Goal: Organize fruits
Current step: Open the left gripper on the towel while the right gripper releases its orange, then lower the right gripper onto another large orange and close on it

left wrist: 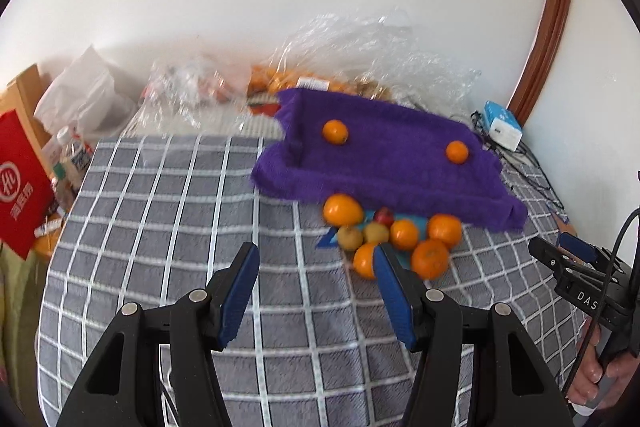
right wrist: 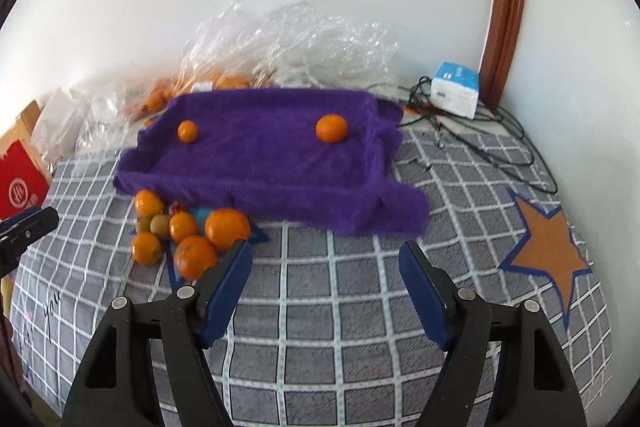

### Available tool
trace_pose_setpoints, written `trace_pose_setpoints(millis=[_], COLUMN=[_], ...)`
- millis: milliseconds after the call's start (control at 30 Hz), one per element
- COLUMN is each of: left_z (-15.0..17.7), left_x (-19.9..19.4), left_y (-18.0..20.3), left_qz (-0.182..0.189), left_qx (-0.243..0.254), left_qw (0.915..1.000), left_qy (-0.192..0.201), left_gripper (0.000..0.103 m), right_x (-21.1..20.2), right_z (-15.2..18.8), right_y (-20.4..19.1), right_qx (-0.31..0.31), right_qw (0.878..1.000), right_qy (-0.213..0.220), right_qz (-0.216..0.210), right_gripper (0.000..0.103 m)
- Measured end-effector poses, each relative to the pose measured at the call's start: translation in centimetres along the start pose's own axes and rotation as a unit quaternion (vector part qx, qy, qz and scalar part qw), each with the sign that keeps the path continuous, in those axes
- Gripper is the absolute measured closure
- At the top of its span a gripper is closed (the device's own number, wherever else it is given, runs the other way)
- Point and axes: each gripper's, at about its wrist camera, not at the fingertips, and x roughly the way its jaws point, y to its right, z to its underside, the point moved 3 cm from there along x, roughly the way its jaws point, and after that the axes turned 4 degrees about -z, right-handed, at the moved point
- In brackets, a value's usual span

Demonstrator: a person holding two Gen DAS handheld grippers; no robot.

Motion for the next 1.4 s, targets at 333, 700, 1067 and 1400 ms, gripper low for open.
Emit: trace_pose_setpoints(millis=[333, 700, 1067, 1400], left_z=[3.6, 3.2, 2.0, 2.2], left_x=[2.5, 4.0, 6.1, 8.7], left_y=[-2.9, -4.6, 0.1, 5.1], left_qz=[-0.028, -0.027, 0.036, 0.052], left_qx=[-0.030, -0.053, -0.024, 0.005], left_qw=[0.9983, 0.9977, 0.9984, 0.9978], left_qy=[-0.042, -0.032, -0.035, -0.039], left_gripper=[0.046, 0.046, 0.046, 0.046], right_x=[3.3, 9.8, 7.5, 7.3], right_z=[1.8, -1.2, 0.2, 2.4], right_y=[-3.8, -5.2, -0.8, 2.4], right_qx=[-0.031, 0.018, 0.031, 0.020], right_qw=[0.998, 0.993, 0.994, 0.995], right_qy=[-0.013, -0.044, -0.018, -0.015], right_qz=[-0.056, -0.104, -0.101, -0.093], right_gripper=[0.045, 0.044, 0.060, 0.059])
